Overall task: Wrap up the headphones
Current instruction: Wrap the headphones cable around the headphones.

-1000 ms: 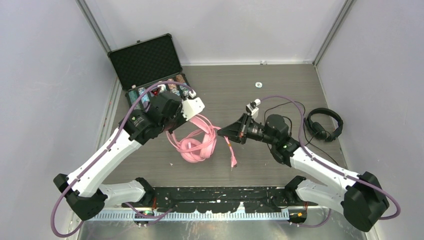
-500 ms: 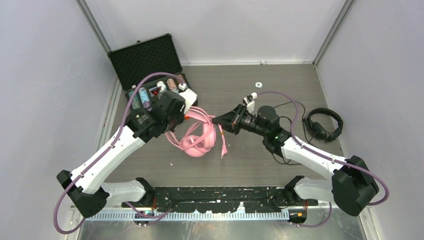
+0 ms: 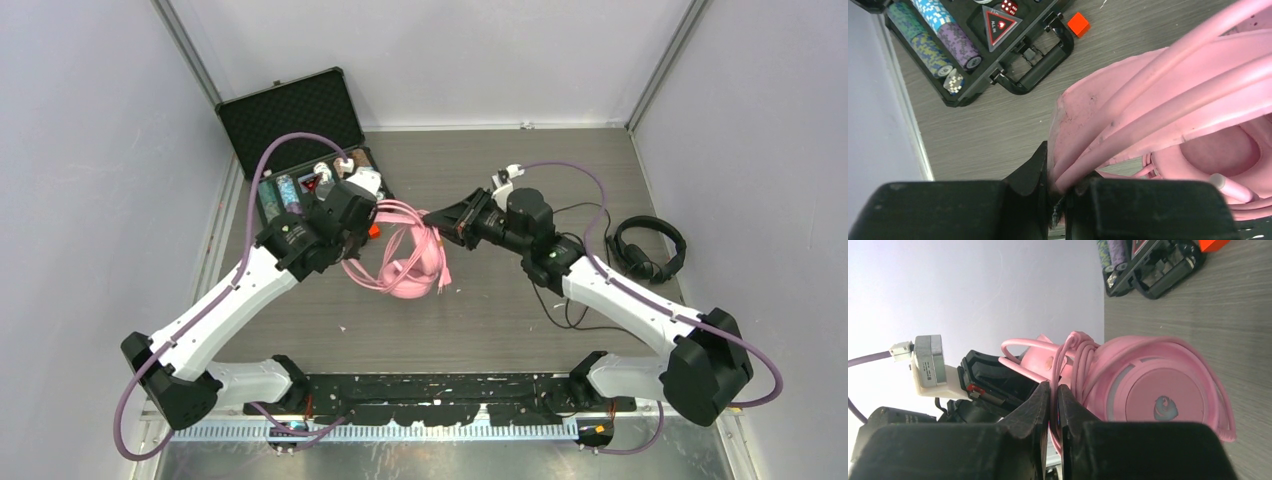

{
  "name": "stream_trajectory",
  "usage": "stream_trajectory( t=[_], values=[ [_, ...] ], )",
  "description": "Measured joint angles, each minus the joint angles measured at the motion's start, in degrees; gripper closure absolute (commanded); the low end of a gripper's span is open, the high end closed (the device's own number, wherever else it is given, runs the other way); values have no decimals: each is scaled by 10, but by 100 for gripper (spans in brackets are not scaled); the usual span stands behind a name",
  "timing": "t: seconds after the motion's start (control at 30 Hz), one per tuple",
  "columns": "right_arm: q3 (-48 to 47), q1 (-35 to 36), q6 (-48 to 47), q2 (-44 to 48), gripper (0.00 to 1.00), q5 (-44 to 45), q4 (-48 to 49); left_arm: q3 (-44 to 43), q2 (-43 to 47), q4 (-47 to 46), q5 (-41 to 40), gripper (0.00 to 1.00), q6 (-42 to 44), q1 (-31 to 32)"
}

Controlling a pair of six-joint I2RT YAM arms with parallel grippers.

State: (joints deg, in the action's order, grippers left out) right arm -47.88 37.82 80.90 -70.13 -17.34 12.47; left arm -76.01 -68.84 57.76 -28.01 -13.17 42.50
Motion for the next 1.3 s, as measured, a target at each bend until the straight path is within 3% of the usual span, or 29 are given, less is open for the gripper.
stream_trajectory(
  t=[0.2, 0.6, 0.7, 0.97, 1.3],
  values=[
    [-44, 9, -51, 0, 81, 51, -80, 22, 0, -28, 2, 100, -69, -7],
    [-73, 51, -91, 0, 80, 107, -150, 67, 7, -74, 30, 100, -168, -45],
    [-73, 57, -97, -2, 79, 113, -157, 83, 17, -85, 49, 100, -180, -57],
    [-99, 61, -173, -7, 65, 127, -207, 104, 45, -119, 89, 100, -191, -69],
    [-156, 61, -318, 22, 64, 158, -283, 106, 60, -134, 121, 100, -192, -69]
  ],
)
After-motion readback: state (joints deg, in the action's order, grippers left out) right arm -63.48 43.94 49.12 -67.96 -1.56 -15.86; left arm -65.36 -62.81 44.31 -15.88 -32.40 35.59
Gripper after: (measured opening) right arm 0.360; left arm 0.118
